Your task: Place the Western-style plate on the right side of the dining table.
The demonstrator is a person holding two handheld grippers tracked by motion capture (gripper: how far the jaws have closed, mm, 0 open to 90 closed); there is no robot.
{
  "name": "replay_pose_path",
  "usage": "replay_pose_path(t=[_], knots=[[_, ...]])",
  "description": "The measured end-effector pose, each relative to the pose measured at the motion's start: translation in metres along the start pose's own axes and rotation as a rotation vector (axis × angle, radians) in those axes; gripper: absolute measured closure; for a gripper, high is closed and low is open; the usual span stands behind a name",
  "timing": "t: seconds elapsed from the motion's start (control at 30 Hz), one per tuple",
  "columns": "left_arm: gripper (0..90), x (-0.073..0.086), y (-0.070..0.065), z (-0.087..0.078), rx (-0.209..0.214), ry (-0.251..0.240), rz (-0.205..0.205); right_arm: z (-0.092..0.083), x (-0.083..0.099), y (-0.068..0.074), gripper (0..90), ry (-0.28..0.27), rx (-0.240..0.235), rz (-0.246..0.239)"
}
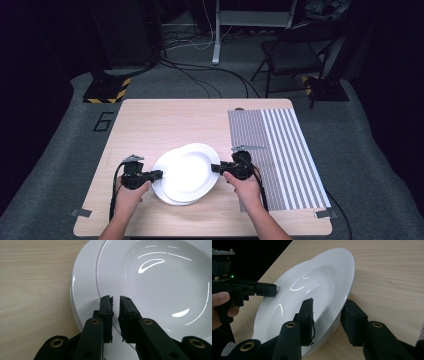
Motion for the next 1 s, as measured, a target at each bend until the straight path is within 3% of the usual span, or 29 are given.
replay_pose_path(t=[0.07,0.23,0.83,1.0], knots=[[82.3,0.001,-0.005,0.003,0.057,0.008,-0.018,0.000,0.000,0.001,62.2,0.002,0.000,-0.004],[82.6,-0.001,-0.015,0.006,0.031,-0.004,0.033,0.000,0.000,0.002,64.6,0.013,0.015,-0.010],[84.6,-0.001,-0.015,0.006,0.032,-0.024,0.037,0.005,0.006,-0.003,68.2,0.042,-0.009,0.021],[84.1,-0.001,-0.014,0.006,0.026,-0.029,0.033,0.004,0.005,-0.005,70.2,0.032,-0.043,0.047]])
Point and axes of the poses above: each handheld gripper's, and its own axes: z roughly forward along the jaws, x roughly out of its underside, y roughly to its left, the point moved 4 cm from there along z, roughly forward along the jaws, and after that the axes turned 15 degrees about -x, right-handed, at the moved point
